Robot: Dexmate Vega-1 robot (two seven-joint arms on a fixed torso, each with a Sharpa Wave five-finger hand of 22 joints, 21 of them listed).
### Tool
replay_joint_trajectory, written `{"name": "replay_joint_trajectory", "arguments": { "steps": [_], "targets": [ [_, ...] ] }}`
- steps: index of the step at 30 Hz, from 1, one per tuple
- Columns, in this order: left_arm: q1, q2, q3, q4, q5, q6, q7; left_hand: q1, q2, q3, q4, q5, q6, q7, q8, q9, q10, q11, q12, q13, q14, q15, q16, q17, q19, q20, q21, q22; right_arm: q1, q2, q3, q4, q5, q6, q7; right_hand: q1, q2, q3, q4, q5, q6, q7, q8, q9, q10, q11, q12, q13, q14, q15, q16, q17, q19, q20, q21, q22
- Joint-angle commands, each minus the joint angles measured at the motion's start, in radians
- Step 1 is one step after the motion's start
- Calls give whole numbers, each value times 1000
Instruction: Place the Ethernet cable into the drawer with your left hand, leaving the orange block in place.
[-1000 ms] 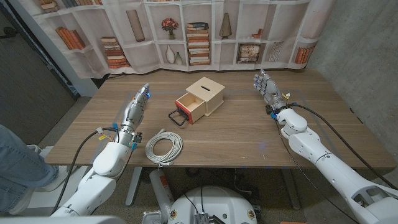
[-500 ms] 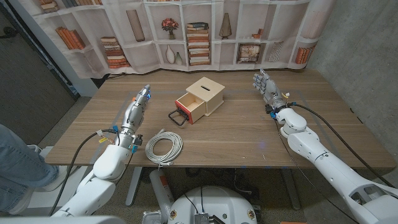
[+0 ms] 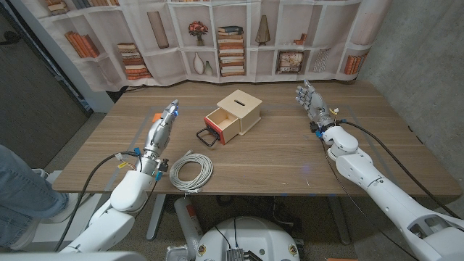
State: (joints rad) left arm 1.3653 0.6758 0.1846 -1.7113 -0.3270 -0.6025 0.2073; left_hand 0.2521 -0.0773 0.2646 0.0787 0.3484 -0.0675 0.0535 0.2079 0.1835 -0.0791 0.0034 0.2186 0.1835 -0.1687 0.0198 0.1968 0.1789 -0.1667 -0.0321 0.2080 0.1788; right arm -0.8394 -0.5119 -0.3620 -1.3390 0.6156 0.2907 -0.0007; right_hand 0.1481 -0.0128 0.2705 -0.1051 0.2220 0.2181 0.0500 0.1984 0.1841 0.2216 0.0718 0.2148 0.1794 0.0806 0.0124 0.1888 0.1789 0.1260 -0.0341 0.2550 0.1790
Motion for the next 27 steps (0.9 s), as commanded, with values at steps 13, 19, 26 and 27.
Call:
{"name": "replay_joint_trajectory", "arguments": {
  "steps": [13,19,26,27],
  "targets": [
    [52,48,8,-27,34,-54,77,17,-1,-1,-3,7,13,-5,8,4,13,2,4,3,10,-1,-1,2,-65,-7,1,3,15,6,-7,-1,-8,-6,-6,11,0,3,-5,-5,6,5,-3,1,3,2,-2,1,1,3,-2,3,4,-34,-6,5],
    [53,62,15,-27,34,-61,79,18,-1,-1,-4,7,15,-5,8,4,15,0,4,3,13,-2,-1,2,-64,-7,1,3,15,8,-7,-1,-11,-2,-9,11,0,2,-5,-5,6,5,-3,1,3,2,-3,1,2,2,-2,3,5,-34,-8,5],
    [48,71,32,-7,14,-95,63,19,0,-3,-4,7,18,-5,8,4,18,-3,4,3,14,-2,-2,2,-63,-5,1,3,2,1,-4,-18,-13,-10,-24,11,0,2,-5,-6,6,5,-3,1,3,2,-3,1,2,3,-1,3,5,-34,-9,5],
    [50,71,33,-5,13,-100,64,19,0,-3,-4,7,19,-3,8,4,19,-2,4,3,14,-2,-2,2,-63,-5,1,3,1,-1,-4,-21,-15,-11,-27,11,0,1,-5,-6,6,5,-3,1,3,1,-3,1,2,3,-1,3,5,-34,-10,5]
  ]
}}
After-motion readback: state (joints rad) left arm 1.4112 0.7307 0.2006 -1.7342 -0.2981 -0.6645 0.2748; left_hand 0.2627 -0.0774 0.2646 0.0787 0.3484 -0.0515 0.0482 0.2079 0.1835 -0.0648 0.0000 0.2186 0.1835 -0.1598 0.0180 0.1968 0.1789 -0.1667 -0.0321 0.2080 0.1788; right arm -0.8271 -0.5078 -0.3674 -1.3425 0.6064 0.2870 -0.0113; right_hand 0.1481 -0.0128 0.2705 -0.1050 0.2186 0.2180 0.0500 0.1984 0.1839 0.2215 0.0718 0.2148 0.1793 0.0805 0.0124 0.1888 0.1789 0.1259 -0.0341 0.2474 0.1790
